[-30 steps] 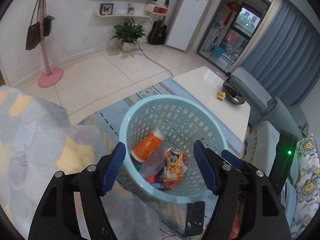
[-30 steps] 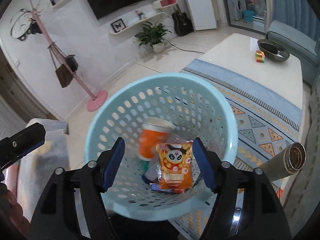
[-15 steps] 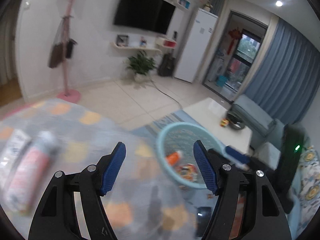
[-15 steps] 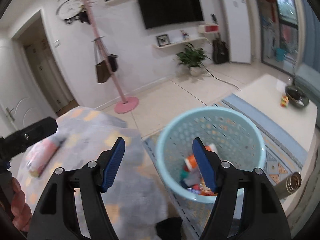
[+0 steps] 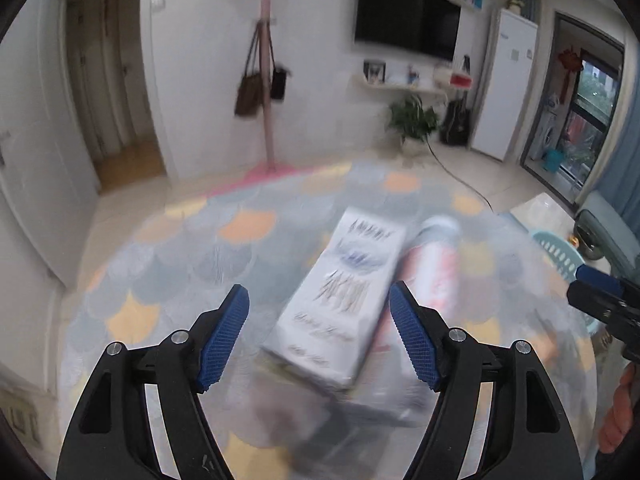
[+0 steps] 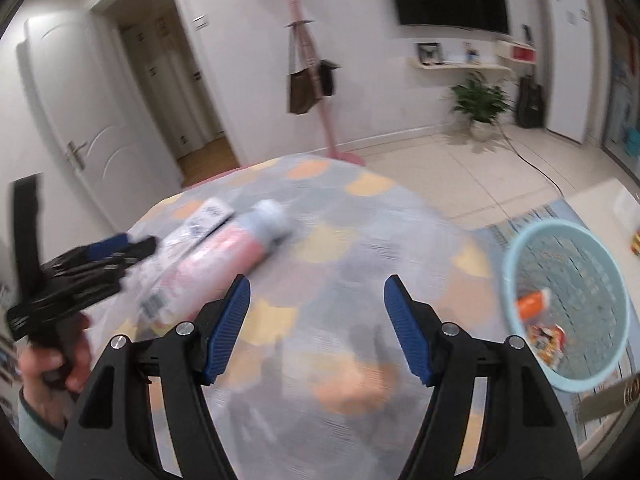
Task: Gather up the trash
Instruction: 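Grasp the white milk carton with the left tool while the right tool reaches the pink bottle, then grasp the pink bottle with the right tool while the left tool holds the carton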
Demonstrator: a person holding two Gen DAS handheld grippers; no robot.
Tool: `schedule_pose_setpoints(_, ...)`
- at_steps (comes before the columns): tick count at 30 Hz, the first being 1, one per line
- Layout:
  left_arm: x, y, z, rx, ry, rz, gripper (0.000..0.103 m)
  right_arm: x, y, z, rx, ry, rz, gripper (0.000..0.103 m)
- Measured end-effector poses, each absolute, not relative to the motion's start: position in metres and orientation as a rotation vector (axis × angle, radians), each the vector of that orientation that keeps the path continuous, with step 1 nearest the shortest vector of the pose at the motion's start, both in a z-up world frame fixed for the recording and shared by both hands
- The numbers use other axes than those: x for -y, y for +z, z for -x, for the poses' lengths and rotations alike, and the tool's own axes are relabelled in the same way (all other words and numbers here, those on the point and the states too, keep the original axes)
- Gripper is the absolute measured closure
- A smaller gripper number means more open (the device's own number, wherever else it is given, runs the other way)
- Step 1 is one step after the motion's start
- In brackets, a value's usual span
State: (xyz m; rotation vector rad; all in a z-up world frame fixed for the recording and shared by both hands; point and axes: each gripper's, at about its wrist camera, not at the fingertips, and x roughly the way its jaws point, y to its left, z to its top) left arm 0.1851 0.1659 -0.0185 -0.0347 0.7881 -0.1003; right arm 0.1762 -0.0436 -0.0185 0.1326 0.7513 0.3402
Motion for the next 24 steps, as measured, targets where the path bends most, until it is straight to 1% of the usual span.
schedule_pose_setpoints(4,-0.178,-0.036,-0.206,-0.874,-0.224,0.103,0.031,0.01,-0.019,-0.18,-0.762,0.386,-0.083,0.039)
schedule_pose_setpoints(5,-0.182,-0.039,-0.208,-0.884,-0.236,0.104,0.025,0.005,-0.02,-0.184,-0.775,0.397,-0.082,0.039)
schedule_pose_setpoints(6,-0.183,-0.041,-0.209,-0.891,-0.247,0.101,0.024,0.0,-0.021,-0.187,-0.787,0.404,-0.083,0.039)
schedule_pose_setpoints(12,-0.169,-0.056,-0.218,-0.923,-0.262,0.051,0.024,-0.008,-0.03,-0.207,-0.838,0.382,-0.128,0.039)
schedule_pose_setpoints(14,-0.168,-0.062,-0.22,-0.921,-0.242,0.058,0.029,-0.005,-0.035,-0.215,-0.875,0.365,-0.177,0.039)
schedule_pose_setpoints(15,-0.169,-0.062,-0.216,-0.908,-0.236,0.069,0.034,-0.004,-0.038,-0.218,-0.89,0.364,-0.2,0.039)
schedule_pose_setpoints(16,-0.172,-0.061,-0.213,-0.898,-0.236,0.081,0.043,-0.002,-0.041,-0.222,-0.909,0.363,-0.232,0.039)
schedule_pose_setpoints(17,-0.175,-0.06,-0.212,-0.896,-0.23,0.088,0.046,-0.003,-0.043,-0.223,-0.919,0.365,-0.251,0.039)
schedule_pose_setpoints(24,-0.219,-0.059,-0.204,-0.84,-0.142,0.249,0.047,-0.028,-0.046,-0.229,-0.962,0.386,-0.295,0.039)
